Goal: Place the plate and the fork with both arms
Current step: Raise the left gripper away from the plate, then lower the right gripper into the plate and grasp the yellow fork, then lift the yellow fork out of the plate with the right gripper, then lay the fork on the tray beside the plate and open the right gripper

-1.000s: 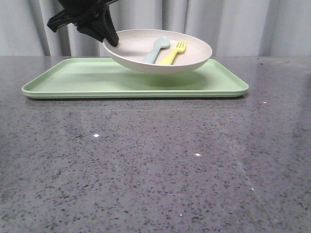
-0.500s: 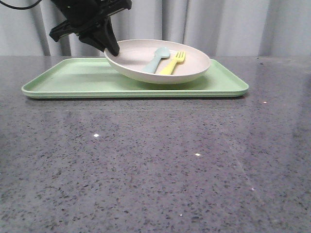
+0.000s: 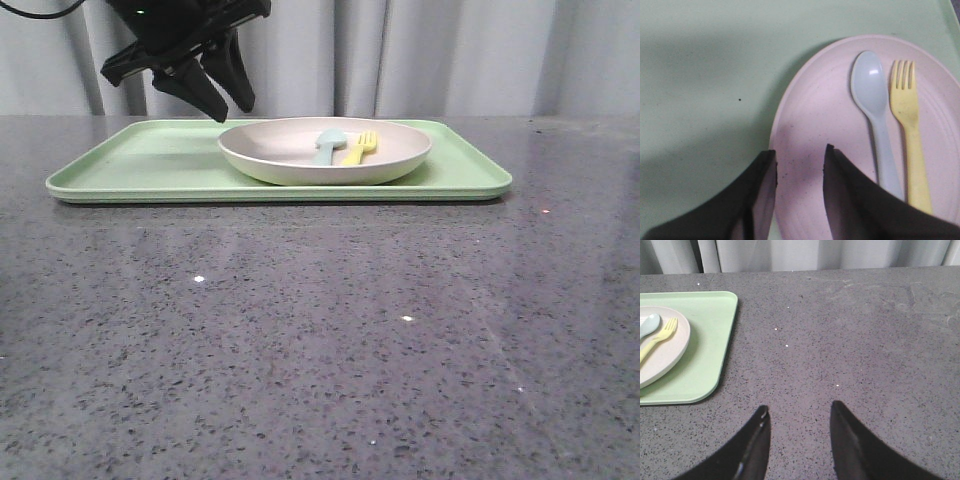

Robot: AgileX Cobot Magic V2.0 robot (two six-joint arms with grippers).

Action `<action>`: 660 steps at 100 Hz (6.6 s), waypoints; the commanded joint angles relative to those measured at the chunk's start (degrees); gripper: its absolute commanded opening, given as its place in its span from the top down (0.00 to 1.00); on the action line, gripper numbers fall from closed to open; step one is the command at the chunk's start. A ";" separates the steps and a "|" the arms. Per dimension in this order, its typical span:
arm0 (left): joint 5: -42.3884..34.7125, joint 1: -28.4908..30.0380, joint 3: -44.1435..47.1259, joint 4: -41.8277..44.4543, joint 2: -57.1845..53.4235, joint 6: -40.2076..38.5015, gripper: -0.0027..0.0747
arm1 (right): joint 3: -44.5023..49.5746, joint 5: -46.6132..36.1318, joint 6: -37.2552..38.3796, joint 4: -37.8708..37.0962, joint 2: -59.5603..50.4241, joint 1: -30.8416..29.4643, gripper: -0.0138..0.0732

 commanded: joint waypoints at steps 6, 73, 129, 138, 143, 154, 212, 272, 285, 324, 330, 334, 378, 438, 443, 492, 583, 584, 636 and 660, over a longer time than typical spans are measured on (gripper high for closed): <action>-0.97 -0.04 -1.99 -1.79 -4.83 -0.67 0.65 | -1.53 -4.97 -0.59 -0.37 0.41 -0.43 0.48; -9.31 3.53 25.88 8.55 -34.98 -0.06 0.65 | -20.09 5.95 -0.64 -0.37 19.32 11.28 0.48; -12.21 3.64 46.12 8.62 -59.27 -0.06 0.65 | -49.09 19.89 -0.64 2.93 48.56 20.78 0.25; -12.21 3.64 46.12 8.62 -60.01 -0.06 0.65 | -52.90 20.48 -0.64 5.74 52.30 20.86 0.25; -12.21 3.64 46.12 8.62 -60.11 -0.06 0.65 | -55.12 21.39 -0.64 7.20 54.36 20.86 0.25; -12.21 3.64 46.12 8.62 -60.11 -0.06 0.65 | -60.08 23.50 -0.59 9.20 58.78 20.86 0.25; -12.81 3.64 46.12 8.62 -60.11 -0.06 0.65 | -75.39 31.71 4.17 10.34 76.32 22.05 0.25; -13.05 3.64 46.12 8.62 -60.11 -0.06 0.65 | -75.39 30.19 6.45 6.03 80.39 22.89 0.25; -13.05 3.64 46.12 8.62 -60.11 -0.06 0.65 | -75.39 30.31 6.51 6.03 81.26 22.89 0.25; -13.05 3.64 46.12 8.62 -60.11 -0.06 0.65 | -75.39 30.39 6.51 6.03 82.29 22.89 0.35; -13.05 3.64 46.12 8.62 -60.11 -0.06 0.65 | -75.39 30.39 6.51 6.03 82.29 22.89 0.44; -13.05 3.64 46.12 8.62 -60.11 -0.06 0.65 | -75.39 30.44 6.51 6.03 82.29 22.89 0.49; -13.05 3.64 46.12 8.62 -60.11 -0.06 0.65 | -75.39 29.28 6.51 6.03 80.41 22.89 0.85; -12.17 3.64 46.12 8.62 -60.11 -0.06 0.65 | -75.29 37.63 6.51 -0.42 74.46 21.55 0.87; -11.98 3.64 46.12 8.62 -60.11 -0.06 0.65 | -75.29 38.34 6.51 -0.42 74.05 21.04 0.87; -11.88 3.64 46.12 8.62 -60.11 -0.06 0.65 | -59.10 29.66 3.03 6.62 63.42 11.02 0.91; -12.09 3.64 46.12 8.44 -60.11 -0.06 0.65 | -55.95 20.80 -4.15 19.96 70.70 10.41 0.48; -12.09 3.64 46.12 8.44 -60.11 -0.06 0.65 | -55.95 20.80 -4.15 19.96 70.63 10.41 0.46; -12.19 3.64 46.12 8.44 -60.11 -0.06 0.65 | -55.95 23.69 -4.15 14.99 67.39 10.35 0.41; -13.74 3.64 46.12 8.44 -60.23 -0.06 0.65 | -55.71 26.85 -3.17 11.07 61.51 7.66 0.41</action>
